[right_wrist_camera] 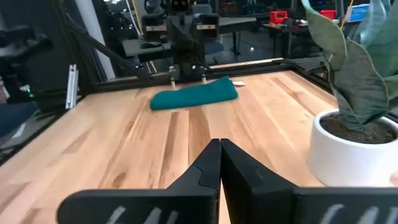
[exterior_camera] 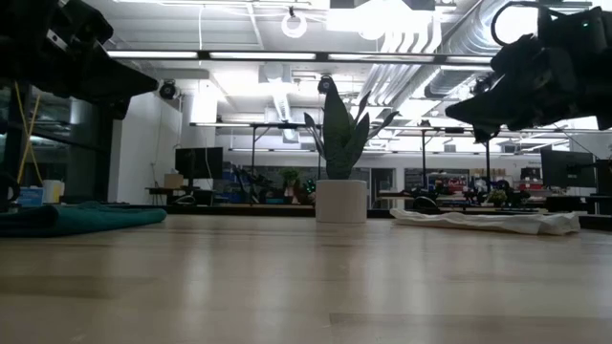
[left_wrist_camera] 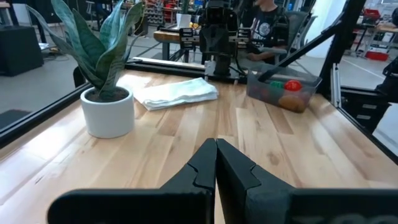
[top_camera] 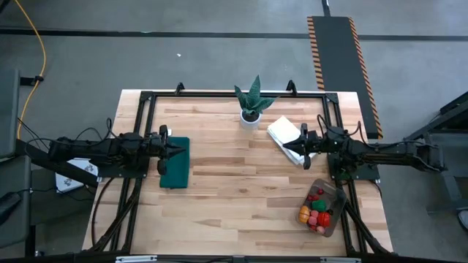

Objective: Pick and placing Produce into tupperware
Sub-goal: Return to home position

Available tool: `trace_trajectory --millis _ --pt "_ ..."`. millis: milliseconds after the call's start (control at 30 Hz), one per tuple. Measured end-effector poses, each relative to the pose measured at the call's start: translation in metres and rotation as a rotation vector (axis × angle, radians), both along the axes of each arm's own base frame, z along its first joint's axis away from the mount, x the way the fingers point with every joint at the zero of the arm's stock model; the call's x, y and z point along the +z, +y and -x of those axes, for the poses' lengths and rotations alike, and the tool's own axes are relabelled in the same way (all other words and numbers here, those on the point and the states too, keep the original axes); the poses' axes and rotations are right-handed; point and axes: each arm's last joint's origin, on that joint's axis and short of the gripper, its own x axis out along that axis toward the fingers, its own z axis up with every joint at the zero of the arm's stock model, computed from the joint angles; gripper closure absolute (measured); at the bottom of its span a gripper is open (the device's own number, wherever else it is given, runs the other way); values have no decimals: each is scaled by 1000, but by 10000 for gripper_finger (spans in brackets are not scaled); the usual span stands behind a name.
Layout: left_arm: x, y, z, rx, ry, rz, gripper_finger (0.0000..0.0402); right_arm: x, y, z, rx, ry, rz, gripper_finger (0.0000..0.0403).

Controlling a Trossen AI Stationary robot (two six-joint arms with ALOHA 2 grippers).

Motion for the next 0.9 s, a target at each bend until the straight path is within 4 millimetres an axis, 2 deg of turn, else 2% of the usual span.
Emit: trace_trajectory --millis 500,900 --pt "-4 0 1 -2 46 -2 401 -14 1 4 -23 149 -25 403" --pt "-5 0 1 -2 53 -1 401 -2 6 19 -9 56 -32 403"
